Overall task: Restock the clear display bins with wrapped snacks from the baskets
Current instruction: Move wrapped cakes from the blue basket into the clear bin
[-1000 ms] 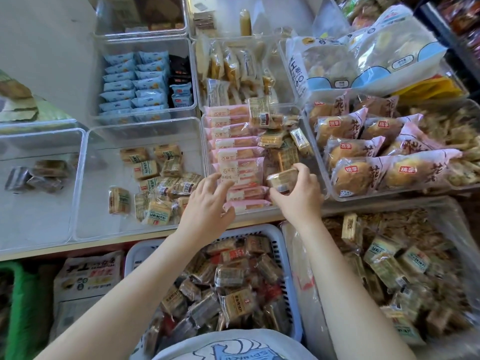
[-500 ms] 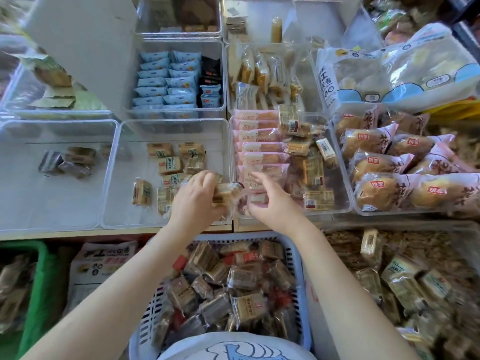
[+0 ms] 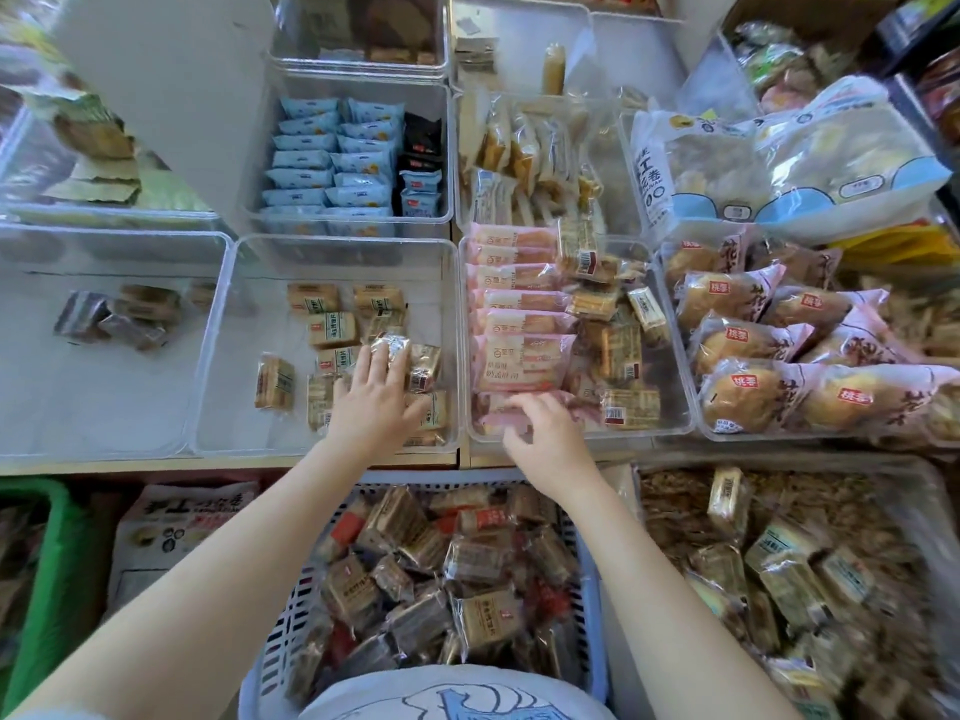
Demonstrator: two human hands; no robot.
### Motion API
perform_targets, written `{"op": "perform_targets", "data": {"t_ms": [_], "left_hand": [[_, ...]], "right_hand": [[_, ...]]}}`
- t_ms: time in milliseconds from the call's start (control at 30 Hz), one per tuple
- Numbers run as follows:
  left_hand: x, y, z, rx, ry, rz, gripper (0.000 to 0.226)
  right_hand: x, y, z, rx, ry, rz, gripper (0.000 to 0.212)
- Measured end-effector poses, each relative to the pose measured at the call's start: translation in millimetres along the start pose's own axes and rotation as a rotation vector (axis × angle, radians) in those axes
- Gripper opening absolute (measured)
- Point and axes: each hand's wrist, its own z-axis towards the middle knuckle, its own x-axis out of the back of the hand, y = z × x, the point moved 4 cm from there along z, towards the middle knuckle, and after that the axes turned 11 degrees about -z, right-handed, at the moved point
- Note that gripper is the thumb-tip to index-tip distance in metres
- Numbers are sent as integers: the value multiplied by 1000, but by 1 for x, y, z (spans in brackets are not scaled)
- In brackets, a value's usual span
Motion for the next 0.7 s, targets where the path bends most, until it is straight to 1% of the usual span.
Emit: {"op": "perform_targets", "data": {"t_ms": [67,100,133,167,200,267,300,333,400,533,600,667,700], "left_hand": [[6,6,-1,5,44,8,76],[10,11,-3,-5,81,4,74],[12,18,-6,-31,128,-21,70],[15,27,-10,-74,174,-60,65],[16,36,-15,-124,205,-99,58],[14,54,-24,-205,216,-149,44],[12,61,-27,-222,211,-161,40],[11,66,-29,-227,208,-169,38],[8,75,-32,-236,201,-177,37],[7,87,-34,-298,164,-150,36],[12,92,-35,-322,168,-169,35],[19,98,-36,-327,159,-239,36],[21,101,-36,-302,123,-309,37]], "right_hand": [[15,19,3,-109,255,-71,33],[25,31,2,-205,371,-142,34],[35,43,1,-309,443,-221,38],[42,55,1,-415,449,-299,44],[46,67,2,-519,396,-363,53],[50,86,5,-676,216,-447,74],[50,93,8,-707,145,-472,83],[50,96,12,-710,105,-492,89],[49,99,19,-693,84,-493,94],[54,97,17,-694,153,-376,95],[57,88,9,-580,235,-313,97],[59,71,-4,-375,320,-211,101],[59,61,-10,-262,345,-161,104]]}}
